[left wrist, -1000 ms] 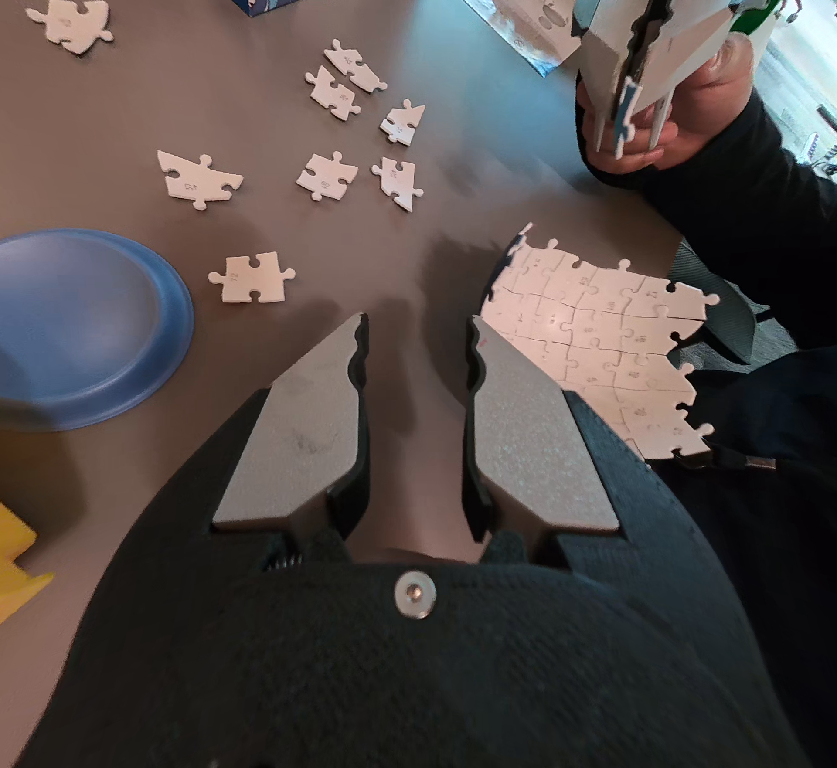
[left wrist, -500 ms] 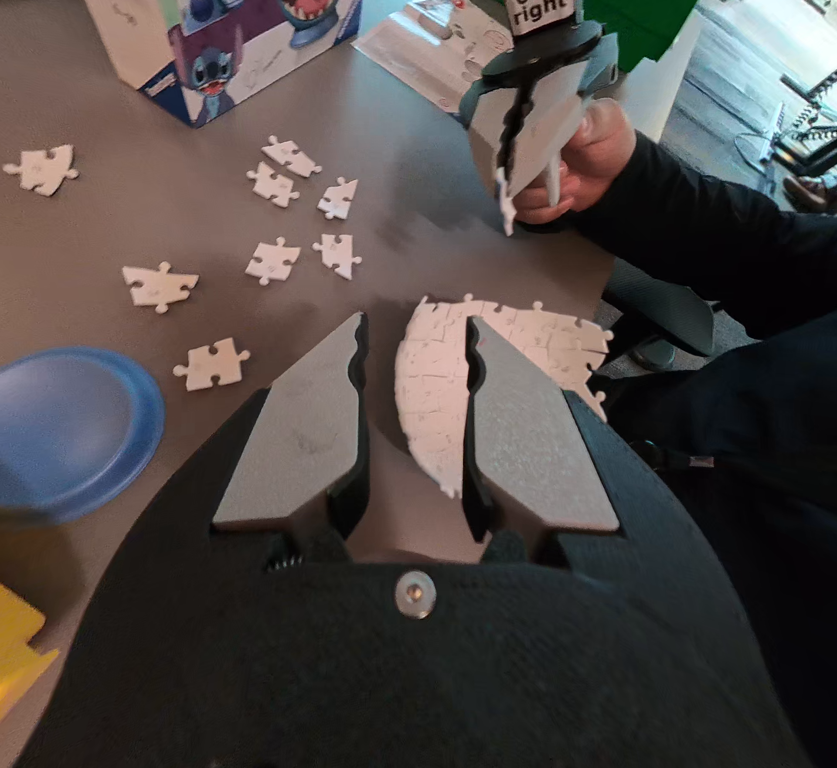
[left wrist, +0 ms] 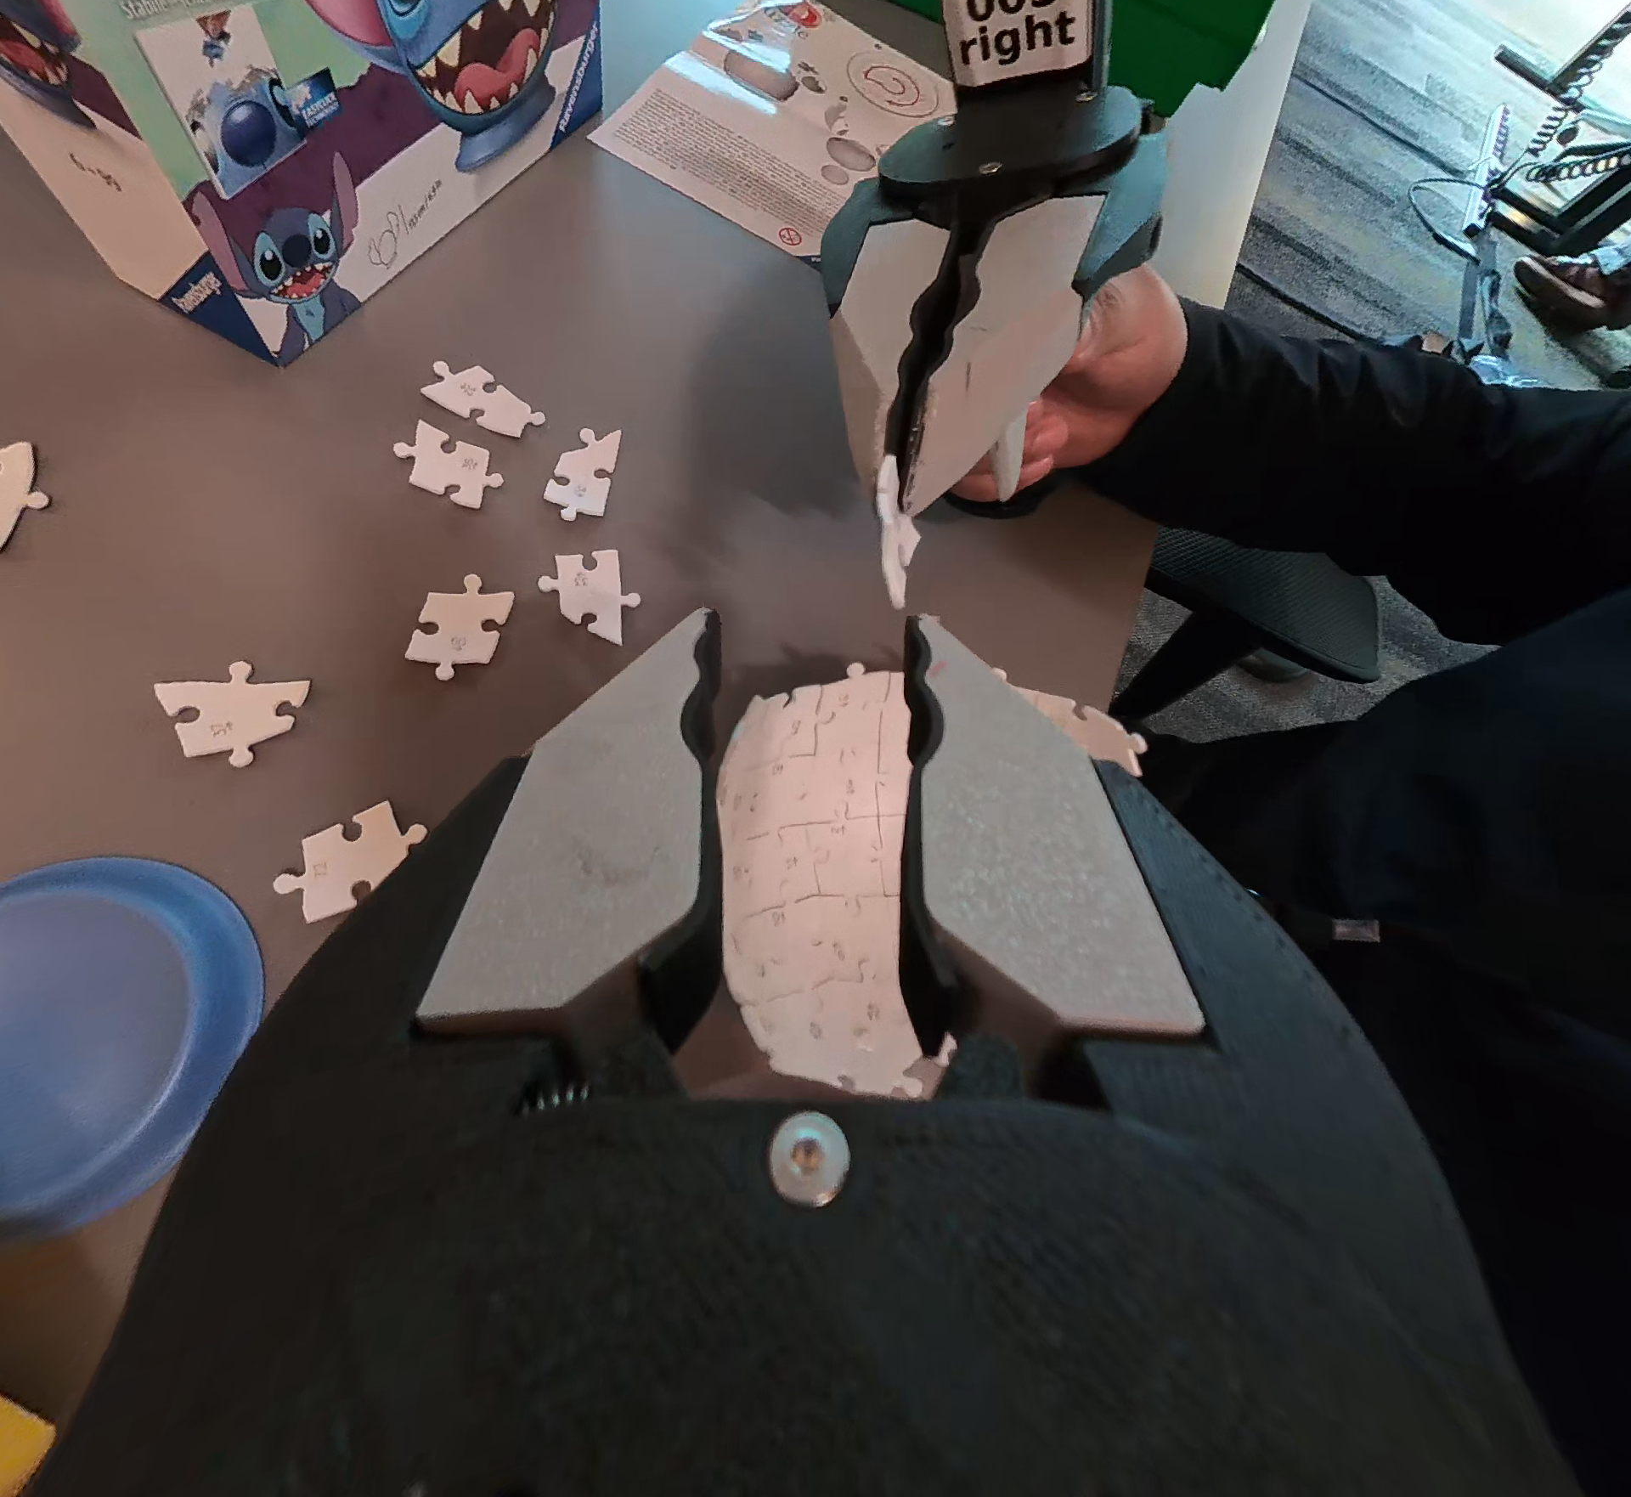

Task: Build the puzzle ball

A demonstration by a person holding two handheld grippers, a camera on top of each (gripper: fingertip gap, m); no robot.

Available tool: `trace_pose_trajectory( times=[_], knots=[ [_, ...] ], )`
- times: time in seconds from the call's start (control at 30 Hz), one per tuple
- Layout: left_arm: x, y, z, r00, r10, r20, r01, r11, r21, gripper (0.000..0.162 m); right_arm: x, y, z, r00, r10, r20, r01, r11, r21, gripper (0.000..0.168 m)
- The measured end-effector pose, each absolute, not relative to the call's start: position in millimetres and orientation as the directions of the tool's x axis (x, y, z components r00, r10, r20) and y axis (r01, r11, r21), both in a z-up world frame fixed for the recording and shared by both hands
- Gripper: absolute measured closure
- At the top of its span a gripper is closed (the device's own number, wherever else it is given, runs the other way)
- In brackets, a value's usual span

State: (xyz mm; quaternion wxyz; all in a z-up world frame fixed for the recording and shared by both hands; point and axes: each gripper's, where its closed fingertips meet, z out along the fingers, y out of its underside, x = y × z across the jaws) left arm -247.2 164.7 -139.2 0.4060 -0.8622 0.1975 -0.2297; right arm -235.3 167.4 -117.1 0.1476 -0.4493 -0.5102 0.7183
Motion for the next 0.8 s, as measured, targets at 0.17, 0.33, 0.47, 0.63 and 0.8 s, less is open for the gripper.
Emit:
trace_pose_trajectory(
  times=[0.17, 0.33, 0.47, 0.63, 0.8],
  knots=[
    [-243, 165, -137, 0.806, -0.539, 0.245, -0.147, -0.584, -0.798, 0.126, -236, 167, -118, -0.537, 0.715, -0.447, 0.221, -0.392, -0.893, 0.168],
    [-240, 164, -131, 0.791, -0.555, 0.258, -0.134, -0.568, -0.812, 0.143, -238, 162, -121, -0.535, 0.738, -0.411, 0.214, -0.352, -0.911, 0.168],
    [-237, 160, -133, 0.779, -0.577, 0.245, -0.169, -0.57, -0.804, 0.162, -240, 162, -126, -0.52, 0.759, -0.392, 0.224, -0.321, -0.92, 0.168],
    [-241, 157, -143, 0.792, -0.592, 0.15, -0.295, -0.586, -0.754, 0.162, -242, 159, -136, -0.495, 0.812, -0.31, 0.241, -0.215, -0.947, 0.168],
    [-243, 153, -156, 0.778, -0.623, 0.075, -0.424, -0.609, -0.67, 0.162, -243, 157, -139, -0.489, 0.834, -0.257, 0.236, -0.157, -0.959, 0.166]
  ],
)
